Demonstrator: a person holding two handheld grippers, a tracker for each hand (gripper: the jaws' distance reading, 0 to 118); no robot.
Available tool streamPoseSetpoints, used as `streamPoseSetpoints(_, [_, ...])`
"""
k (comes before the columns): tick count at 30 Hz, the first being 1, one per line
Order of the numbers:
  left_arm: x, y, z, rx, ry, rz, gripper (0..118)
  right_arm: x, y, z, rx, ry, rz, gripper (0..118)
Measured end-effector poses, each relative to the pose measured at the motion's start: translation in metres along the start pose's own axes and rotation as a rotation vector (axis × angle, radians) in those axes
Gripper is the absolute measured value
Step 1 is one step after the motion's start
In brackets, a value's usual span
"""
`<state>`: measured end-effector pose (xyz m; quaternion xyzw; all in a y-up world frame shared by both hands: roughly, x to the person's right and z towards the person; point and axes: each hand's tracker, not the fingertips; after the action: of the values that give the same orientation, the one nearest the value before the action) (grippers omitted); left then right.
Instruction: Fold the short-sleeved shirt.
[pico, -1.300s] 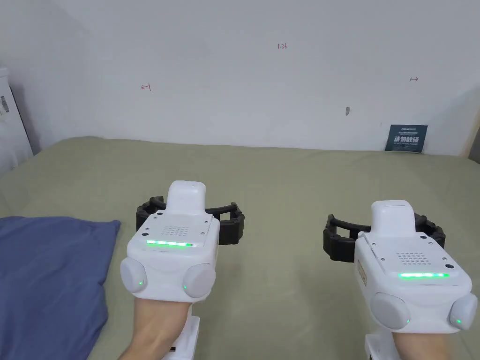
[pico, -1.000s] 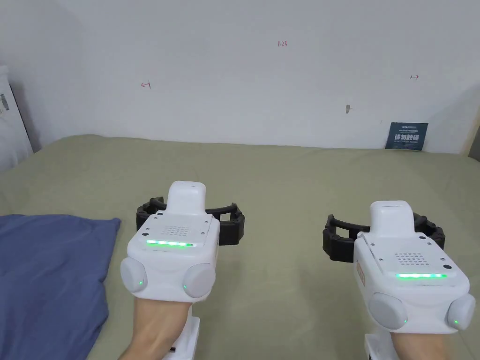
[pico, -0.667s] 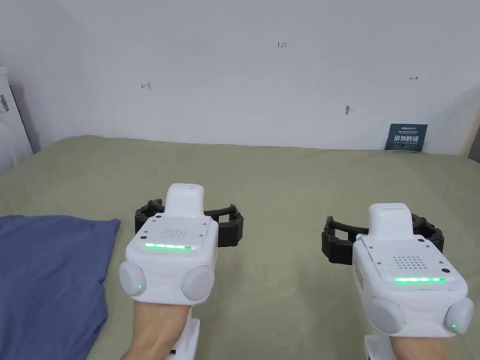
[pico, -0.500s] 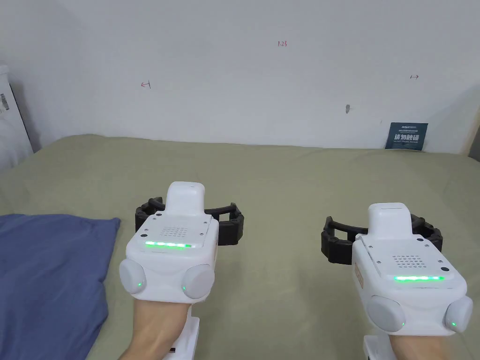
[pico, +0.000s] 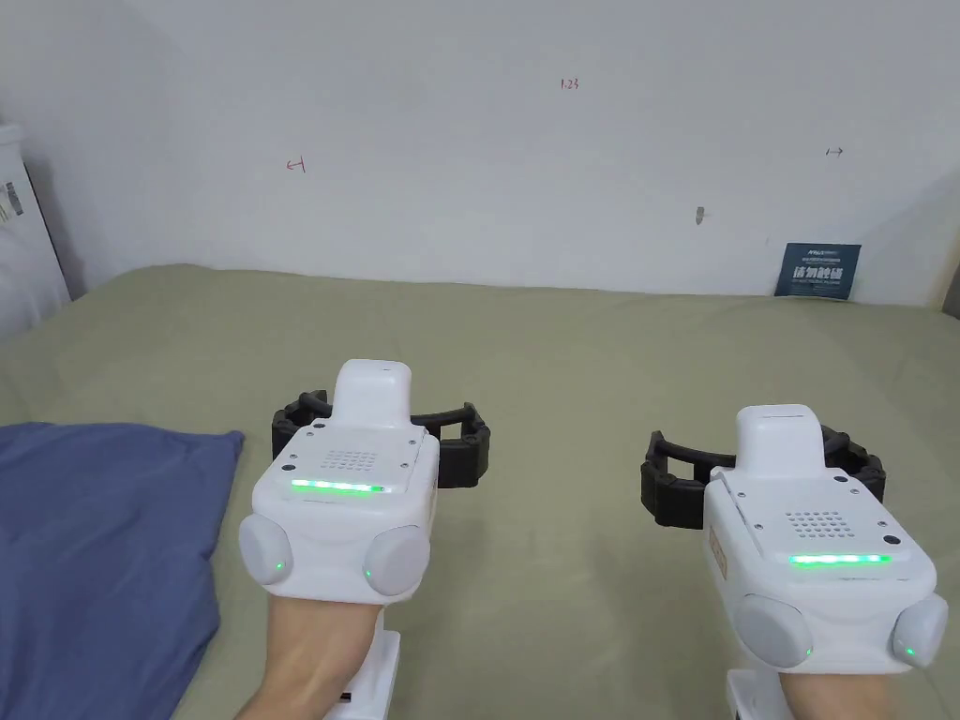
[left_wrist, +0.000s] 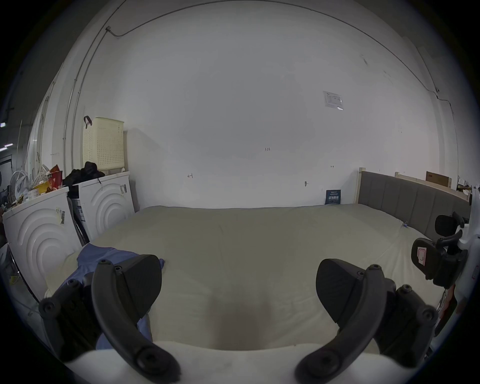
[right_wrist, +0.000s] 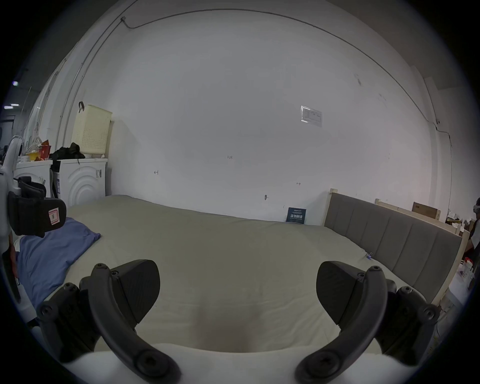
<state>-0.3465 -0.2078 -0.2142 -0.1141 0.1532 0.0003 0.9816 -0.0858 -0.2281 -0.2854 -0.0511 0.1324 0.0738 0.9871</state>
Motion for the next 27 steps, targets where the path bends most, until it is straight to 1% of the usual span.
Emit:
streamPoseSetpoints(11, [-0.0019,0.0031,-0.0009,0.005,0.000,0.014,118,0.0032,0.0008,0.0003,0.002,-0.014,-0.023,118])
streamPoseSetpoints(16, [0.0002,0.0029,-0.0001,0.007,-0.005,-0.001,118,0.0051,0.0002,-0.0001,-0.003,-0.019,-0.035,118])
streamPoseSetpoints(27, [0.0003,0.0015,-0.0012,0.008,-0.003,-0.002,118,0.0033,-0.0010,0.0004,-0.003,-0.022,-0.021,118])
